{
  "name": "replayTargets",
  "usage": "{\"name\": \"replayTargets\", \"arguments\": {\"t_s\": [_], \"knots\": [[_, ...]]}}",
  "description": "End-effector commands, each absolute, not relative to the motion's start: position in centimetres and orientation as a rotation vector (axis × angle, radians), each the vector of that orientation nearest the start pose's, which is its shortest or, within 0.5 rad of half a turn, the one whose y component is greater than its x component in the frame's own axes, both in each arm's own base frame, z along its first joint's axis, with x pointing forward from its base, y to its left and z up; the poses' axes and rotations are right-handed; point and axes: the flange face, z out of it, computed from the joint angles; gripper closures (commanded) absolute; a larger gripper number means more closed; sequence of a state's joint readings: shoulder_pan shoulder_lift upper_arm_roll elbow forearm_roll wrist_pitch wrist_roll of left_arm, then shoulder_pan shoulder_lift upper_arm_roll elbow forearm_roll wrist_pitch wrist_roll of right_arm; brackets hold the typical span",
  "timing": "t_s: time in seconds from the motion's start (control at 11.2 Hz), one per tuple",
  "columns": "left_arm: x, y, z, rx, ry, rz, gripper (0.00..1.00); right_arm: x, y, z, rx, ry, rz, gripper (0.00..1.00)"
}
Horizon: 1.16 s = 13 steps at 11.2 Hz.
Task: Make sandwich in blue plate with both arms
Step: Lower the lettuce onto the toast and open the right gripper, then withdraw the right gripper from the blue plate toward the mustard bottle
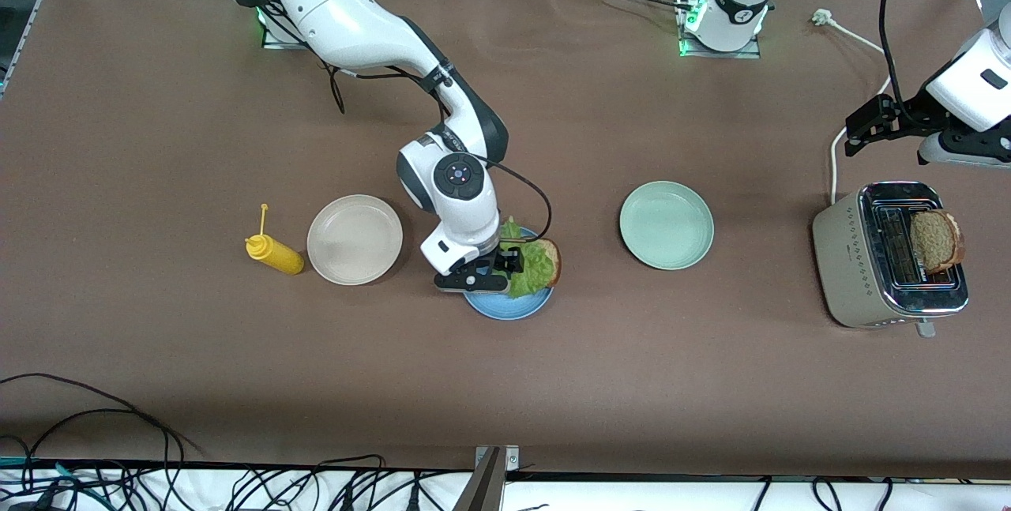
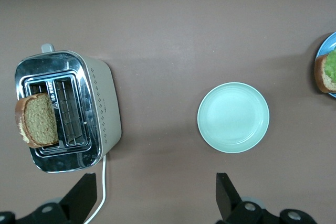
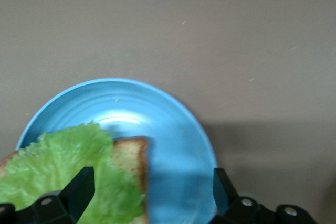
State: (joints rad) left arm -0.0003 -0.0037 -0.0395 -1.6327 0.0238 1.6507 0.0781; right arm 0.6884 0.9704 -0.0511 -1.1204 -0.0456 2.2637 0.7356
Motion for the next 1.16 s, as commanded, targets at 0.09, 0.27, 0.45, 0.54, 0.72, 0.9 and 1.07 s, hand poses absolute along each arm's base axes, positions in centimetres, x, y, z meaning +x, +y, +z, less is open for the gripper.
{"name": "replayTargets", "arguments": {"t_s": [0.09, 0.27, 0.45, 0.54, 0.72, 0.9, 1.07], "knots": [[56.4, -2.0, 61.1, -3.113, 0.215, -0.057, 0.00, 64.4, 43.5, 29.3, -3.100, -0.035, -0.151, 0.00], [56.4, -2.0, 61.1, -3.112, 0.215, -0.056, 0.00, 65.6, 39.6, 32.7, -3.093, -0.120, -0.064, 0.00], [56.4, -2.0, 61.1, -3.111, 0.215, -0.056, 0.00, 66.5, 35.6, 35.4, -3.086, -0.211, -0.003, 0.00], [56.4, -1.7, 61.0, -3.112, 0.205, -0.054, 0.00, 66.9, 33.6, 36.1, -3.083, -0.251, 0.015, 0.00], [56.5, -1.5, 60.9, -3.113, 0.201, -0.052, 0.00, 66.8, 30.9, 37.8, -3.061, -0.332, 0.055, 0.00], [56.9, -1.6, 60.3, -3.113, 0.201, -0.044, 0.00, 66.4, 27.7, 39.4, -3.047, -0.399, 0.087, 0.00], [57.1, -1.5, 60.5, -3.113, 0.199, -0.085, 0.00, 66.0, 23.6, 40.8, -3.021, -0.489, 0.139, 0.00]]}}
